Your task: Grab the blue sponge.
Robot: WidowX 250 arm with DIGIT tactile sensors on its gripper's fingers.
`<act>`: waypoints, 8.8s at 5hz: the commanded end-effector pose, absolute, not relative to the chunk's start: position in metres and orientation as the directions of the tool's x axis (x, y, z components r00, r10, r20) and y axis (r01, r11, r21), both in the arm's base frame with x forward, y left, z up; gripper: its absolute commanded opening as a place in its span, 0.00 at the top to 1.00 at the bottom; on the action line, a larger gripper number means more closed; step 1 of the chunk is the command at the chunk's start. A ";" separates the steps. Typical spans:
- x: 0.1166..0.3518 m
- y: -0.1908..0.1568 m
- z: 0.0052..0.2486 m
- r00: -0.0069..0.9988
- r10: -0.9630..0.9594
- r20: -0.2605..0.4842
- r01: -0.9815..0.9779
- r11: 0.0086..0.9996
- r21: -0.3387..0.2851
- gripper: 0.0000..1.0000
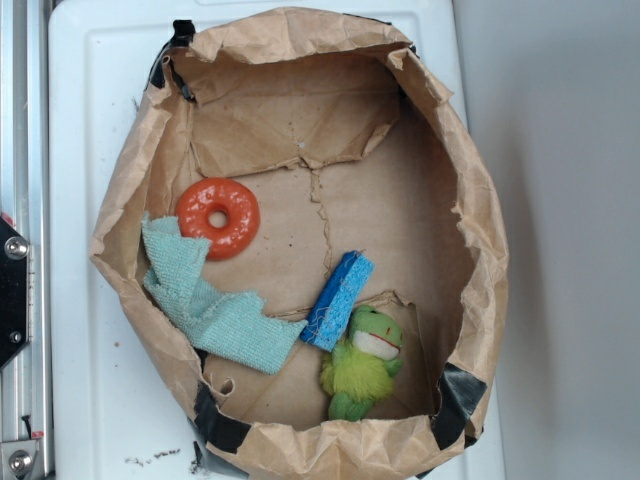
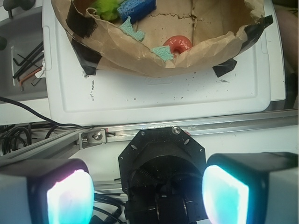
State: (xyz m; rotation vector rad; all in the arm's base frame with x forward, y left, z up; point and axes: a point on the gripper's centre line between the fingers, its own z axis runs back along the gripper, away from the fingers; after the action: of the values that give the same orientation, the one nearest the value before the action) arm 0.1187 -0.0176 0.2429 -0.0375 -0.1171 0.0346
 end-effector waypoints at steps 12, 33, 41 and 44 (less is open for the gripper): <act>0.304 0.023 0.100 0.724 0.662 0.195 -0.621 0.748 -0.236 0.00; 0.296 -0.013 0.067 0.851 0.351 0.391 -0.270 0.930 -0.249 0.00; 0.320 -0.043 0.027 0.863 0.357 0.356 -0.323 0.934 -0.155 0.00; 0.321 -0.033 0.035 0.847 0.389 0.364 -0.363 0.921 -0.140 1.00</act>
State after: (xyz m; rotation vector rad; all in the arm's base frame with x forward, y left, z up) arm 0.3223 -0.0409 0.0330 -0.0718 -0.3945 0.4178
